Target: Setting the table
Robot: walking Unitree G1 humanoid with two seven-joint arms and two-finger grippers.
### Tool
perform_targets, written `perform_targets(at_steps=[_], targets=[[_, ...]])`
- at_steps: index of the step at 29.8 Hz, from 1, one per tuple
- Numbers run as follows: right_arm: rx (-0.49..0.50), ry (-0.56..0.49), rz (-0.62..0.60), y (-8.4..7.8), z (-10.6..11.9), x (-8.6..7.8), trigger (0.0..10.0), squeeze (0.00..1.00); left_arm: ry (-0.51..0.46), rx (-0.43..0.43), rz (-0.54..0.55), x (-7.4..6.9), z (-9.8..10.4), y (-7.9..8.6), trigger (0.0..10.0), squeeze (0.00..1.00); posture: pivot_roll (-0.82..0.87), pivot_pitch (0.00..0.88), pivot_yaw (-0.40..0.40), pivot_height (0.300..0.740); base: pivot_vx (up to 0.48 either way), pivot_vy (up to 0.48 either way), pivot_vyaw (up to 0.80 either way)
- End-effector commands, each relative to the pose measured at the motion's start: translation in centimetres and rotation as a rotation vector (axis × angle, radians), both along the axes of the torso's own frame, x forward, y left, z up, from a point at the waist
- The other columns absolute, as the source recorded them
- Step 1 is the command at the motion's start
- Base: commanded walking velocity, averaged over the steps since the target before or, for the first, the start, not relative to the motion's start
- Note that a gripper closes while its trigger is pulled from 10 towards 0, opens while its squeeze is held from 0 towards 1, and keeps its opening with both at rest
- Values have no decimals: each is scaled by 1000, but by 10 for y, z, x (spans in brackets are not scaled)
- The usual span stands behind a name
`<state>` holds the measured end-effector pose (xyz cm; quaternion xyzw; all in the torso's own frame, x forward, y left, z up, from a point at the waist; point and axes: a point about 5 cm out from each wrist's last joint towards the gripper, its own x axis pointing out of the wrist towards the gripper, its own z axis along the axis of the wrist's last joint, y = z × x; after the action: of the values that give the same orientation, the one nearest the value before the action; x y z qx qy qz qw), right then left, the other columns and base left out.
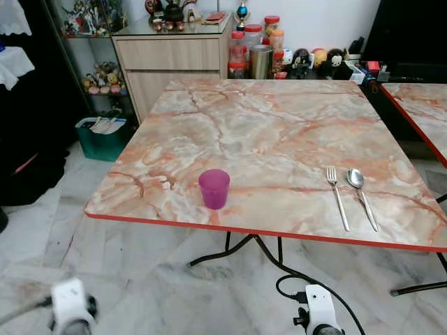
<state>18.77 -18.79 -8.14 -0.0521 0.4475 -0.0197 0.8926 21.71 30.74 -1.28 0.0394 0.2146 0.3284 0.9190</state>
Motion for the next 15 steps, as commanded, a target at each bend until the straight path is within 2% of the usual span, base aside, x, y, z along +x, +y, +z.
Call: perform_targets(at_steps=[1,2,3,5,7,8,9,10,11,12,14,15], targets=[[-1,12,14,2,-1,-1,10000,0,-120,58,56,17,24,10,10000,0,40,0,24,702,0,0,0],[-2,14,16,2,-1,-2,10000,0,-172,87,79,24,36,16,10000,0,40,0,24,702,0,0,0],[-2,12,17,2,-1,-1,10000,0,-267,130,108,37,58,24,10000,0,39,0,21,702,0,0,0],[-1,8,16,2,0,1,10000,0,-358,147,121,50,78,27,10000,0,37,0,22,702,0,0,0],[-1,4,14,1,1,3,10000,0,-475,167,85,68,104,24,10000,0,30,0,25,702,0,0,0],[-3,-1,11,0,2,4,10000,0,-597,164,-22,92,134,9,10000,0,33,0,23,702,0,0,0],[-3,-2,11,0,2,4,10000,0,-633,158,-59,99,142,3,10000,0,33,0,23,702,0,0,0],[-7,-2,12,-1,2,5,10000,0,-686,150,-156,113,158,-12,10000,0,30,0,25,702,0,0,0],[-8,-1,11,-1,2,5,10000,0,-697,150,-187,117,162,-17,10000,0,29,0,25,702,0,0,0],[-11,0,9,-1,2,5,10000,0,-735,113,-263,126,170,-32,10000,0,24,0,26,702,0,0,0],[-13,1,7,-2,2,4,10000,0,-773,66,-325,132,176,-45,10000,0,24,0,26,702,0,0,0],[-11,2,3,-2,2,4,10000,0,-778,34,-425,141,181,-64,10000,0,18,0,32,702,0,0,0]])
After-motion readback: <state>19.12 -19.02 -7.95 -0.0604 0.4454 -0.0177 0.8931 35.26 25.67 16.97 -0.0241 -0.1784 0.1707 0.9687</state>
